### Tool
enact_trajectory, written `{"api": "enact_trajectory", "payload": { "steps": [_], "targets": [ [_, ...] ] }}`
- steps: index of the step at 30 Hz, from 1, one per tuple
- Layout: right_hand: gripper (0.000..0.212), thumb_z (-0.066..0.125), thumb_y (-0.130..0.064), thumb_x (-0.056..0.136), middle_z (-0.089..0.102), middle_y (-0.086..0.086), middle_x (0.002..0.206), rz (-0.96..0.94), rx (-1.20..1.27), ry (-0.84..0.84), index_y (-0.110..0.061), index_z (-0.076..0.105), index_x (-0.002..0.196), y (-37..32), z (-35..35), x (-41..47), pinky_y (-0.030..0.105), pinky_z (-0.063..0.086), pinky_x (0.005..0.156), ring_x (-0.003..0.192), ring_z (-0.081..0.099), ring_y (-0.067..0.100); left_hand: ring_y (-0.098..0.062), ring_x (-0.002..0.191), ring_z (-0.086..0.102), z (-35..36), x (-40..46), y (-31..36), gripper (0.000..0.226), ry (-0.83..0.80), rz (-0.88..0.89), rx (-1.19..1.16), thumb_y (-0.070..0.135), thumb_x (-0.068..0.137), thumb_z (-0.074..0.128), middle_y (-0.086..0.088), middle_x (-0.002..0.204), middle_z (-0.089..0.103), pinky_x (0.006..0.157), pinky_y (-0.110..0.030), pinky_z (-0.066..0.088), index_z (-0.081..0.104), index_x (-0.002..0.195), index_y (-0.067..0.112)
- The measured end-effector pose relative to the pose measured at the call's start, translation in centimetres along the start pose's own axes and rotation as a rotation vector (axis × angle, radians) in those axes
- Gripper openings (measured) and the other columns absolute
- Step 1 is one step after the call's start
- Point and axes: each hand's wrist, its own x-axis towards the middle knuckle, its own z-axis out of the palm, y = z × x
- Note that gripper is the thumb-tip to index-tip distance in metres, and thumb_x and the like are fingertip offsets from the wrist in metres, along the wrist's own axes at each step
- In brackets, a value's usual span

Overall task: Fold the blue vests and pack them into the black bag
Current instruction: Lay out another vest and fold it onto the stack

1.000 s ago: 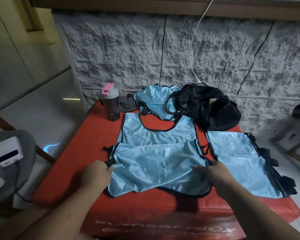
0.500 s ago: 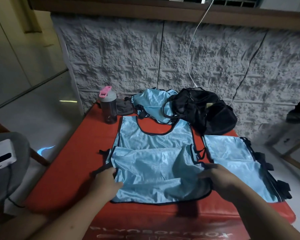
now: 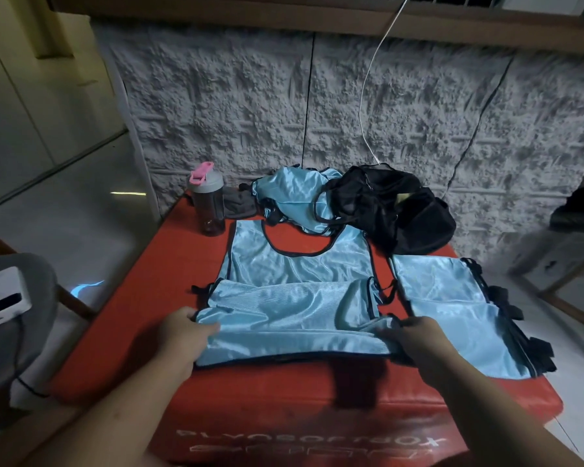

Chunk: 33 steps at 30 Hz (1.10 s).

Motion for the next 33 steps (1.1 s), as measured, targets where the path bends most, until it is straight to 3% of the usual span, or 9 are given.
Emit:
{"api": "enact_trajectory", "payload": {
  "steps": [3, 7, 10, 14, 19, 23, 28, 31, 33],
  "targets": [
    [0.017, 0.084, -0.003, 0.079, 0.069, 0.025, 0.081, 0.010, 0.064, 0.010, 0.006, 0.072, 0.087, 0.1, 0.3, -0.4, 0.056, 0.062, 0.070, 0.068, 0.067, 0.033, -0.031, 0.080, 0.069, -0.5, 0.3, 0.1, 0.037, -0.116, -0.070, -0.035, 0.005, 0.073, 0.087, -0.018, 0.091, 0.072, 0.073, -0.043, 0.056, 0.063, 0.101, 0.005],
    [0.012, 0.065, 0.005, 0.088, 0.066, 0.021, 0.085, 0.074, 0.185, -0.065, 0.001, 0.068, 0.098, -0.4, -0.9, -0.3, 0.041, 0.055, 0.067, 0.076, 0.063, 0.032, -0.033, 0.094, 0.068, -1.6, 0.0, 1.2, 0.047, -0.305, -0.191, 0.048, -0.010, 0.082, 0.069, -0.016, 0.105, 0.066, 0.071, -0.042, 0.056, 0.053, 0.118, 0.017],
    [0.023, 0.066, 0.012, 0.087, 0.067, 0.021, 0.088, 0.074, 0.212, -0.075, -0.002, 0.066, 0.105, -0.6, -1.4, -0.2, 0.036, 0.055, 0.063, 0.077, 0.064, 0.032, -0.035, 0.095, 0.067, -2.3, 0.4, 1.2, 0.040, -0.235, -0.088, 0.260, -0.004, 0.079, 0.070, -0.012, 0.103, 0.064, 0.067, -0.039, 0.053, 0.056, 0.109, 0.018],
    [0.013, 0.069, 0.010, 0.086, 0.061, 0.019, 0.081, 0.058, 0.237, -0.008, 0.000, 0.064, 0.092, -0.6, -0.9, 0.9, 0.031, 0.055, 0.051, 0.068, 0.060, 0.028, -0.026, 0.068, 0.059, -1.7, 1.1, 1.1, 0.029, -0.126, -0.057, 0.154, -0.003, 0.077, 0.079, -0.014, 0.088, 0.064, 0.062, -0.032, 0.046, 0.060, 0.094, 0.010],
    [0.017, 0.074, -0.001, 0.085, 0.052, 0.012, 0.063, 0.019, 0.097, 0.056, -0.006, 0.058, 0.081, -0.3, -0.4, 2.2, 0.026, 0.039, 0.045, 0.047, 0.044, 0.020, -0.022, 0.061, 0.051, -1.5, 2.0, 1.0, 0.029, 0.057, 0.002, 0.157, 0.000, 0.071, 0.084, -0.009, 0.069, 0.058, 0.056, -0.033, 0.044, 0.058, 0.080, 0.008],
    [0.019, 0.074, -0.005, 0.088, 0.050, 0.011, 0.056, -0.011, 0.073, 0.069, -0.007, 0.056, 0.081, -0.5, -0.3, 2.2, 0.025, 0.039, 0.043, 0.042, 0.044, 0.019, -0.026, 0.072, 0.060, -1.6, 1.9, 1.5, 0.024, -0.110, -0.084, -0.082, -0.003, 0.083, 0.074, -0.013, 0.081, 0.064, 0.057, -0.032, 0.050, 0.056, 0.081, 0.013],
    [0.011, 0.062, -0.014, 0.100, 0.056, 0.009, 0.073, -0.088, 0.119, 0.061, -0.013, 0.053, 0.094, -0.8, -0.3, 2.0, 0.027, 0.045, 0.046, 0.055, 0.049, 0.020, -0.023, 0.072, 0.060, -2.4, 1.5, 2.8, 0.027, -0.259, -0.099, -0.428, -0.013, 0.087, 0.061, -0.011, 0.080, 0.062, 0.056, -0.034, 0.054, 0.056, 0.082, 0.013],
    [0.019, 0.059, -0.024, 0.103, 0.061, 0.013, 0.086, -0.062, 0.195, -0.013, -0.008, 0.064, 0.095, -0.8, -0.5, 1.9, 0.030, 0.053, 0.055, 0.070, 0.057, 0.021, -0.024, 0.079, 0.065, -2.6, 1.3, 3.3, 0.020, -0.313, -0.071, -0.601, -0.015, 0.089, 0.056, -0.013, 0.080, 0.066, 0.078, -0.038, 0.057, 0.061, 0.087, 0.004],
    [0.021, 0.057, -0.016, 0.103, 0.067, 0.020, 0.092, -0.019, 0.339, -0.095, 0.002, 0.068, 0.102, -1.2, -0.8, 1.8, 0.035, 0.058, 0.064, 0.077, 0.065, 0.027, -0.028, 0.086, 0.067, -2.7, 1.3, 3.6, 0.029, -0.358, -0.068, -0.668, -0.024, 0.084, 0.046, -0.019, 0.087, 0.067, 0.091, -0.040, 0.056, 0.063, 0.099, -0.006]
  ]
}}
